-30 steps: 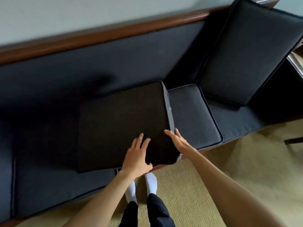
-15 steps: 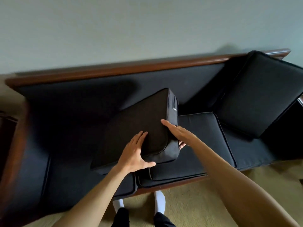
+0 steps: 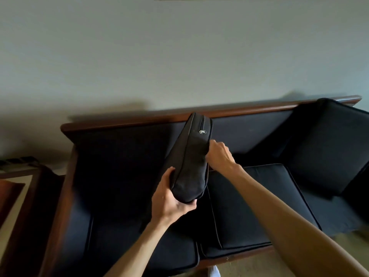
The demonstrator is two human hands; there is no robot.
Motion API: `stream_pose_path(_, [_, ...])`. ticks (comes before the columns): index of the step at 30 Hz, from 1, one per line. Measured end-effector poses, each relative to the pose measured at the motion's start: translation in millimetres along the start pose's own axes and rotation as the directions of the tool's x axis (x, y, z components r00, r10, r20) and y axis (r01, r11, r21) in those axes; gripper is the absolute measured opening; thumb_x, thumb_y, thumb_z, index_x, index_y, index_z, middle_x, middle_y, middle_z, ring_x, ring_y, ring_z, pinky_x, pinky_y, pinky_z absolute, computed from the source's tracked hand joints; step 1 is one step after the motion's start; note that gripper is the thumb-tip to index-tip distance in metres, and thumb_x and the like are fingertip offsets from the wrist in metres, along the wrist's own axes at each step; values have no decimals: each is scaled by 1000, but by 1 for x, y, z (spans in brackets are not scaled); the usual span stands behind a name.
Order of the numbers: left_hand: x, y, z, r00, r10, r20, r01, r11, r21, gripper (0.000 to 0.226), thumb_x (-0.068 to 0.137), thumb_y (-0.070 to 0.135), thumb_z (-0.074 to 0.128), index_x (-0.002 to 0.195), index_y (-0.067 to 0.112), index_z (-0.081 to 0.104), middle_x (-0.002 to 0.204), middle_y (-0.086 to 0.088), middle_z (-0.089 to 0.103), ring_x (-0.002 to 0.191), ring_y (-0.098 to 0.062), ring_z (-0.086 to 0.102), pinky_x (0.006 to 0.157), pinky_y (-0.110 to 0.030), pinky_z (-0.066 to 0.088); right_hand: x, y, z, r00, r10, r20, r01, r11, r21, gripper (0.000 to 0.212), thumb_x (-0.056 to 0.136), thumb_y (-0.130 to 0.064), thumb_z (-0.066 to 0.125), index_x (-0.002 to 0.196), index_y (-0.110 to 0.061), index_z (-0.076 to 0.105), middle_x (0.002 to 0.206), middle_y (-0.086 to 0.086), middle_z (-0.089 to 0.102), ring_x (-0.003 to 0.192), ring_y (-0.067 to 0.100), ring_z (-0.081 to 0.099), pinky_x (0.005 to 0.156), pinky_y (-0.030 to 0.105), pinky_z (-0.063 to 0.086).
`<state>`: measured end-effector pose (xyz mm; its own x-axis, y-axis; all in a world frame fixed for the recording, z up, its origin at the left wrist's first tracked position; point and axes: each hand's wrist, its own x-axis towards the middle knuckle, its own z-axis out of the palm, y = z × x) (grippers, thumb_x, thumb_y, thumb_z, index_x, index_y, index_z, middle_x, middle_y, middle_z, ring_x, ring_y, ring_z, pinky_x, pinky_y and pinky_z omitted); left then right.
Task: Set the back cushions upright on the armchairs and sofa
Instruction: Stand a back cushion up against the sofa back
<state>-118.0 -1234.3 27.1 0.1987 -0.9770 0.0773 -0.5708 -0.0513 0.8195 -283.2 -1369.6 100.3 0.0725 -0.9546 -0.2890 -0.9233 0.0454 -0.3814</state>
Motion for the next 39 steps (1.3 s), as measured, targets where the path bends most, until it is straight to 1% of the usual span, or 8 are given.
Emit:
stream_pose_path(2, [7,-6,-15,1000,-8,17,8,1000,-16,107,40,51,88,134,36,39,119,16,62,104,-6,63,86,-33,56,-1,-8,10,962,-272,30,272,939,-211,103,76,-1,70,155,-27,10,159,15,14,137,43,30,100,59,42])
stream_pose_path(4, [11,-11,-26,999,-27,25,28,999,-34,106,39,47,88,132,38,38,113,18,63,98,-3,65,82,-33,57,3,-15,20,833,-536,138,535,718,-445,127,69,-11,81,154,-35,-10,164,3,-13,149,38,0,110,69,21])
stream_pose_path(8, [13,-18,-39,998,-47,48,53,991,-126,105,40,35,91,131,41,38,117,18,60,101,-3,63,83,-29,56,25,-30,23,641,-686,345,760,502,-413,123,58,-32,88,152,-31,9,165,-5,0,152,23,-7,113,69,13])
stream_pose_path(16, [-22,-71,-35,957,-285,-54,270,943,-196,115,42,27,96,139,30,33,132,10,51,122,-5,52,100,-22,45,28,-75,32,657,-663,360,747,505,-432,115,48,-41,88,143,-33,24,141,-7,33,138,21,22,96,80,28])
stream_pose_path(19, [-15,-77,-48,932,-354,-83,348,935,-74,96,38,30,90,121,34,41,106,6,63,97,-17,65,78,-28,50,18,-90,37,679,-648,346,724,512,-461,103,53,-43,86,139,-32,31,137,-7,39,134,22,28,95,77,32])
stream_pose_path(28, [45,-39,-134,975,-215,-53,221,954,203,87,41,36,88,121,28,55,97,3,71,89,-24,68,77,-33,55,26,-102,-10,801,-565,197,598,762,-247,91,47,-39,83,128,-30,43,120,-9,55,116,24,46,85,49,46])
stream_pose_path(34, [52,-33,-131,984,-176,29,166,963,211,82,41,34,83,119,34,56,98,13,65,93,-15,64,79,-29,52,20,-71,4,811,-531,246,554,832,-32,116,49,-34,88,145,-33,23,144,-6,41,129,24,43,99,46,45])
stream_pose_path(39, [55,-42,-117,976,-156,150,114,959,259,119,40,46,82,145,32,27,136,4,46,124,-21,45,102,-44,43,13,-75,8,736,-671,96,658,741,137,138,50,-40,91,154,-39,0,157,-8,21,141,21,31,112,40,36])
